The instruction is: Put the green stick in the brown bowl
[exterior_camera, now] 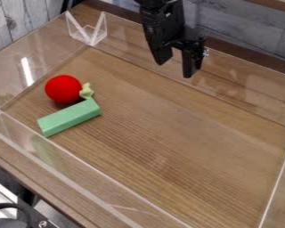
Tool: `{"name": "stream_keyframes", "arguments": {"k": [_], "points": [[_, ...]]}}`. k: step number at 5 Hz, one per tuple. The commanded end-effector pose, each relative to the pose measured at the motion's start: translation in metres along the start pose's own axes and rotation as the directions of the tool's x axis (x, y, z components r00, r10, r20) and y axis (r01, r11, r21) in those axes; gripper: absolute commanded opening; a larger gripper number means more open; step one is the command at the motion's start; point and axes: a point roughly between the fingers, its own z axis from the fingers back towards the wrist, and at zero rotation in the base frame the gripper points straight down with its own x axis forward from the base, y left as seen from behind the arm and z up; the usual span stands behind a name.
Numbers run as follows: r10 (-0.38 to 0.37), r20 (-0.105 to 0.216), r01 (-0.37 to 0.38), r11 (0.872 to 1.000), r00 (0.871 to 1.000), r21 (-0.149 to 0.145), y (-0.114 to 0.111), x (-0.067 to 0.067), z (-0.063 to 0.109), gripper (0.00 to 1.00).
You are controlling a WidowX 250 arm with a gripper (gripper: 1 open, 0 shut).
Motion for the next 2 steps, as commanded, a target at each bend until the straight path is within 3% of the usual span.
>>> {"name": "stream_keyframes", "arguments": {"k": [1,2], "points": [[-0.028,-0.034,0.028,1.000,0.999,0.003,0.003,-0.007,-0.009,1.00],[-0.127,-0.053,0.128,0.992,0.990,0.008,0.020,-0.030,-0.007,1.00]]}}
